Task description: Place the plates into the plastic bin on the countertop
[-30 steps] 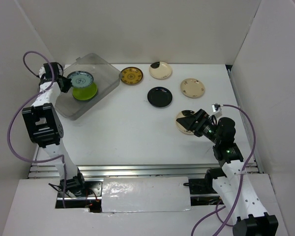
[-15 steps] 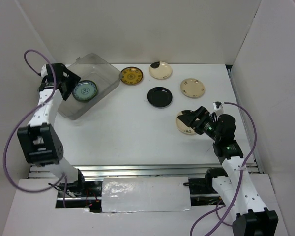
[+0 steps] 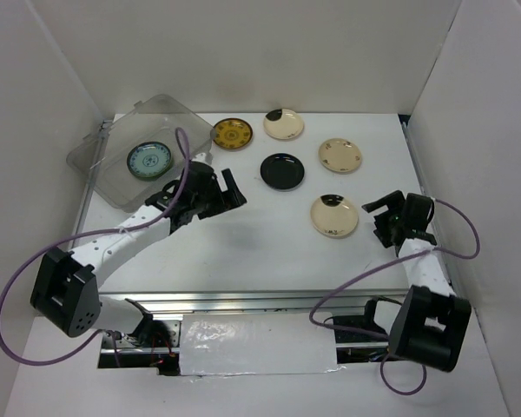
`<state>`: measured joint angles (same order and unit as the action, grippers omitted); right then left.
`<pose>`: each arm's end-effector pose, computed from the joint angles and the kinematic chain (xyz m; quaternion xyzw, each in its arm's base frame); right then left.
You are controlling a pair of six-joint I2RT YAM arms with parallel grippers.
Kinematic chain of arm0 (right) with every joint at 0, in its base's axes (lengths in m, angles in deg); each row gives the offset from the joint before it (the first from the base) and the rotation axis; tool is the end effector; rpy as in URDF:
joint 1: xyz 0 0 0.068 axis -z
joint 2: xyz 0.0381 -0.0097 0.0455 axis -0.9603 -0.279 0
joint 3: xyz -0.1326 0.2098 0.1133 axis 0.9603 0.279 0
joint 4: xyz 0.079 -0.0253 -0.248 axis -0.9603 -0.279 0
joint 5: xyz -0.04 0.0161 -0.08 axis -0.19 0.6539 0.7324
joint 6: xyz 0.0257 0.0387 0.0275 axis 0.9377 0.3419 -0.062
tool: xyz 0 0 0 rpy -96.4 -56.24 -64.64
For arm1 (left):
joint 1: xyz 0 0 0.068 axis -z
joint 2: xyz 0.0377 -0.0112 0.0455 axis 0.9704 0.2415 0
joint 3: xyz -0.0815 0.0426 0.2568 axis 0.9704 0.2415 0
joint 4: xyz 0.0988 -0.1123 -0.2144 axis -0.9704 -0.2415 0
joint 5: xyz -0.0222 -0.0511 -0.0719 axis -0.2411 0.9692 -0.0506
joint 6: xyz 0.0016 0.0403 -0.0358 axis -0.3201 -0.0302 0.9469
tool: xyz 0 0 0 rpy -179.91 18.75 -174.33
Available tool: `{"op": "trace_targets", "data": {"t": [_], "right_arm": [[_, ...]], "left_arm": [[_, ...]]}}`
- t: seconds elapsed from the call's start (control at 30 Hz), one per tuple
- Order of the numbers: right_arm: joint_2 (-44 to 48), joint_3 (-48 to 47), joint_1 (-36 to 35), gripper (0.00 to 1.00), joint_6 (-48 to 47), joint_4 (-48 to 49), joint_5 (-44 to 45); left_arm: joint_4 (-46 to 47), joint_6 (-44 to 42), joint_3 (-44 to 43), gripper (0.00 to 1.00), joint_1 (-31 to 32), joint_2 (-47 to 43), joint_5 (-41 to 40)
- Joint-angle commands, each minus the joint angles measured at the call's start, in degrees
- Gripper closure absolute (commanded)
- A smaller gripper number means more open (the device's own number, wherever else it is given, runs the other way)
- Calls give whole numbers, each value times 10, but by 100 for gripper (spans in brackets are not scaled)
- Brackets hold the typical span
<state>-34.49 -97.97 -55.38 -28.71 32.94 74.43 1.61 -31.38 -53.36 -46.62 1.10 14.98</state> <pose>0.2039 -0.0612 0.2015 0.4620 0.7791 0.1843 0.3815 0.2680 -0.1486 0.2852 -0.1704 0.8628 -0.2820 0.3834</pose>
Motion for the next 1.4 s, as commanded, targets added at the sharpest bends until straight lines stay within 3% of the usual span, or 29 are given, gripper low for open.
{"op": "trace_targets", "data": {"t": [0.0, 0.17, 0.23, 0.27, 0.37, 0.4, 0.57, 0.7, 0.77, 0.97, 1.07, 1.27, 1.37], "right_arm": [[-70, -9, 11, 6, -17, 65, -53], [-177, -28, 12, 13, -32, 105, -110], [-223, -43, 12, 18, -33, 105, -128], [-248, -51, 10, 27, -31, 97, -128], [-273, -59, 2, 35, -35, 94, -123], [-284, -58, 0, 45, -34, 104, -122], [-291, -62, -9, 66, -41, 102, -125], [-262, -65, -23, 100, -61, 73, -113], [-231, -71, -46, 100, -73, 46, -63], [-83, -120, -240, 100, -118, -83, 66], [-52, -127, -283, 100, -125, -83, 7], [-54, -120, -292, 100, -98, -2, -191], [-66, -111, -301, 100, -73, 51, -248]], "left_arm": [[9, -8, -21, 1, 42, -1, -11], [4, -17, 3, 1, 69, -15, -23], [12, -15, 24, 1, 71, -22, -17], [12, -12, 35, 1, 71, -27, -15], [11, -10, 46, 1, 71, -39, -15], [11, -10, 48, 1, 71, -43, -16], [5, -10, 59, 1, 68, -60, -22], [4, -15, 53, 1, 51, -55, -13], [23, -33, 44, 1, 44, -36, 22], [29, -90, -57, 1, 19, 79, 189], [60, -84, -82, 1, 3, 111, 239], [48, -87, -84, 2, 6, 130, 237], [74, -83, -67, 19, 0, 125, 261]]}}
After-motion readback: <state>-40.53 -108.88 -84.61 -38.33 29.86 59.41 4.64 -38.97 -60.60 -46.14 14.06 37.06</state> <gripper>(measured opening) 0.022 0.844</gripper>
